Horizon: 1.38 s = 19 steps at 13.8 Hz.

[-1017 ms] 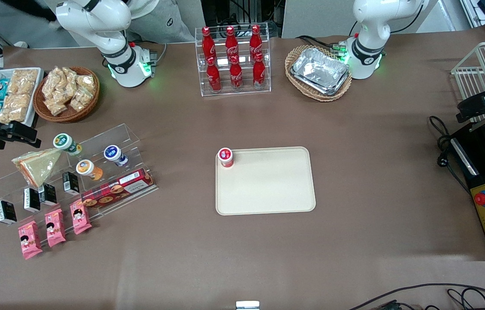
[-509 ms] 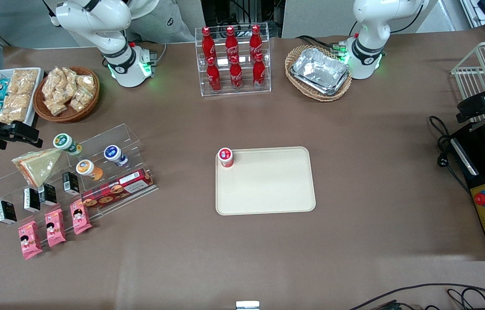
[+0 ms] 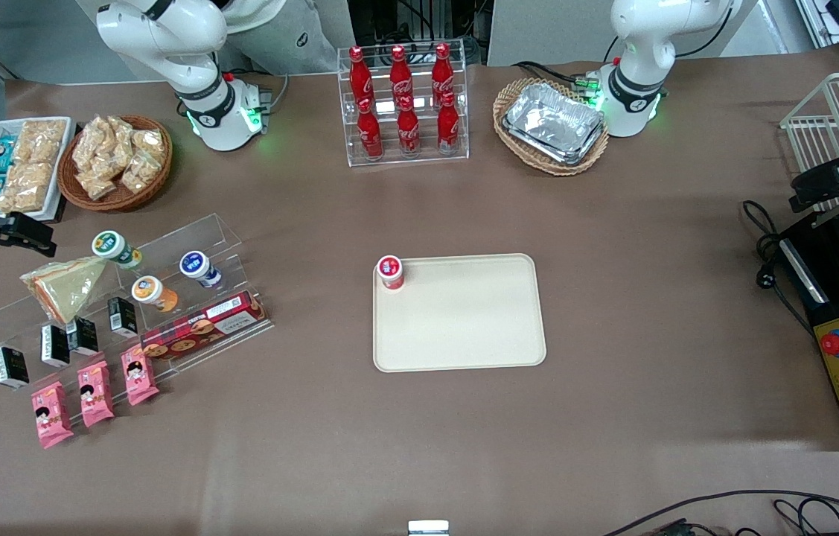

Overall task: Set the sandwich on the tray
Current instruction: 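Move the open right gripper down over the wrapped sandwich wedge on the display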

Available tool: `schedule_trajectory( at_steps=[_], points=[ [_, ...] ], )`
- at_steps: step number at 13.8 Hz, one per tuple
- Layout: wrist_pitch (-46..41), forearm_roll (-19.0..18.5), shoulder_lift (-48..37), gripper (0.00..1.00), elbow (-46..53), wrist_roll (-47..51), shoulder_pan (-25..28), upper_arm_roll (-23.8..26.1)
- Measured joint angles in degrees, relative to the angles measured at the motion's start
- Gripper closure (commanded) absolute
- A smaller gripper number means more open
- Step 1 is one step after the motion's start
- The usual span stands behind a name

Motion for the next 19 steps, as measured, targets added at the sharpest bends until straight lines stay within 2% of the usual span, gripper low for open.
schedule_trajectory(
  at_steps=[5,10,19],
  points=[
    [0.08,0.09,0.88,0.00,-0.01,1.19,-5.72,-1.17],
    [2.27,3.06,1.37,0.00,-1.55,2.07,-12.12,-1.35],
    [19.12,3.86,-2.37,0.00,-19.38,10.18,-13.85,-1.65]
  ],
)
